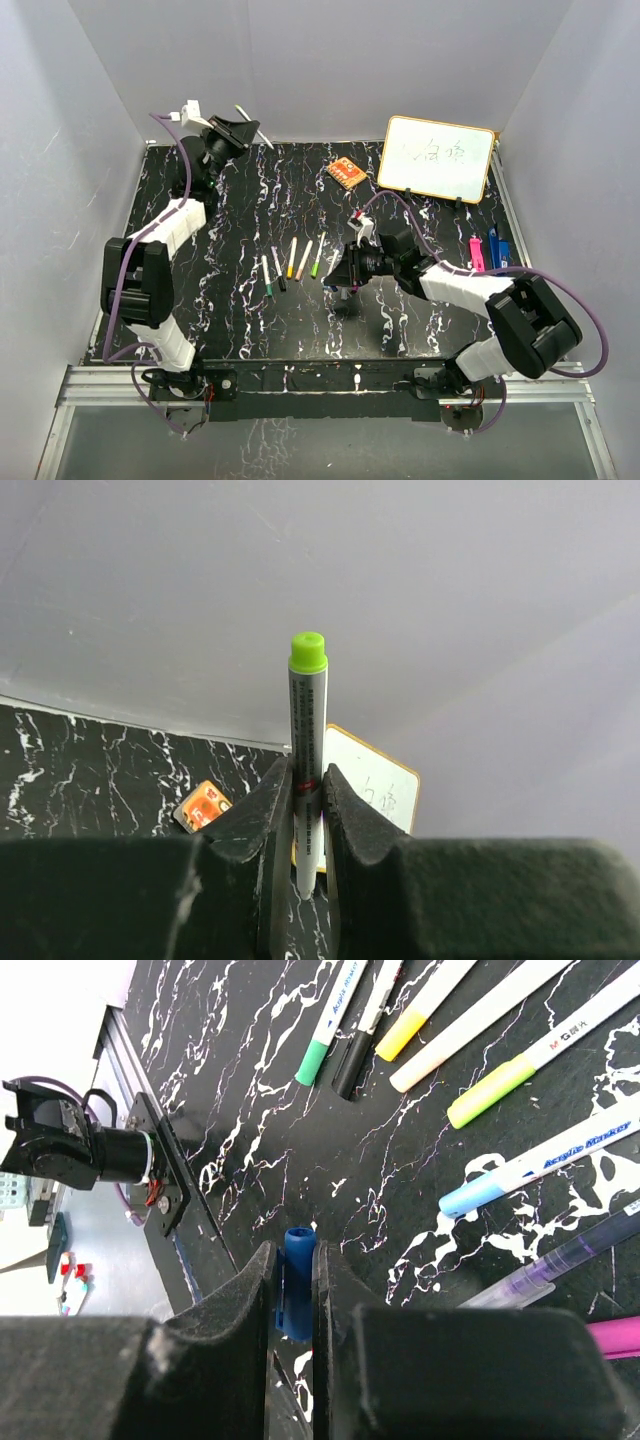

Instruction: Open the pen caps

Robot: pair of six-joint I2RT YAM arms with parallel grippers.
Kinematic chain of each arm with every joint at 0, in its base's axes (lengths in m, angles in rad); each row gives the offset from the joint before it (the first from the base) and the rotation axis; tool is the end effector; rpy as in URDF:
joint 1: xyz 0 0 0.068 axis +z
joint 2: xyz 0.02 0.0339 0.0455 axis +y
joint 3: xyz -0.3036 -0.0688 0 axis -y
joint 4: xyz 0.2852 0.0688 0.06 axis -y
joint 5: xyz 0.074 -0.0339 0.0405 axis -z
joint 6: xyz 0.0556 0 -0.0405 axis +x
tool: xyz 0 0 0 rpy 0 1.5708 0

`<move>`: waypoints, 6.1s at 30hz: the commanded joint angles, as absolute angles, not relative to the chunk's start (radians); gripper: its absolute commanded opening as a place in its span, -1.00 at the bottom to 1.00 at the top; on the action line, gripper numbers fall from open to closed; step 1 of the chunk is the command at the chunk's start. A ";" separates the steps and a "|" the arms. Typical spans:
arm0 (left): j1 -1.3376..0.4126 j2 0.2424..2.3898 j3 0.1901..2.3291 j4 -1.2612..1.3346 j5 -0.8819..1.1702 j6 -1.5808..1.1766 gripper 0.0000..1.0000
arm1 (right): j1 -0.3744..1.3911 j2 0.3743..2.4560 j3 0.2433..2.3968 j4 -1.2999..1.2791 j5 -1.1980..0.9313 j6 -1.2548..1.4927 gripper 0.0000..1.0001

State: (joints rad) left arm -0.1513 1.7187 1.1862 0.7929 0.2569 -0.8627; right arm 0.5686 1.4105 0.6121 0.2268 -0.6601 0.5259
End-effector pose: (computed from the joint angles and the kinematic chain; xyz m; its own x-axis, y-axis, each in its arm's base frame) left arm 0.4569 -0.0840 0.3536 -0.1296 -0.7234 -0.6782 0.4460 0.5683 -0.6914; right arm 0.2452 0.1971 0.1870 -0.8259 -0.0572 -0.5609 -0.5149 0.4818 0.7091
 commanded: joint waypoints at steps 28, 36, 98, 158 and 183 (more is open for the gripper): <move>-0.188 1.534 1.103 -0.172 0.267 -0.486 -1.00 | 0.561 1.421 0.969 0.012 -0.215 0.403 -1.00; -0.188 1.634 1.130 -0.236 0.251 -0.458 -1.00 | 0.561 1.410 0.964 -0.001 -0.218 0.401 -1.00; -0.183 1.981 1.383 -0.393 0.055 -0.340 -0.63 | 0.560 1.363 0.924 -0.035 -0.167 0.397 -1.00; -0.185 1.241 0.909 -0.069 0.110 -0.554 0.08 | 0.333 2.069 1.453 -0.366 0.173 0.271 -0.74; -0.220 1.181 0.825 -0.164 0.062 -0.554 0.14 | 0.331 1.980 1.417 -0.310 0.146 0.272 -0.02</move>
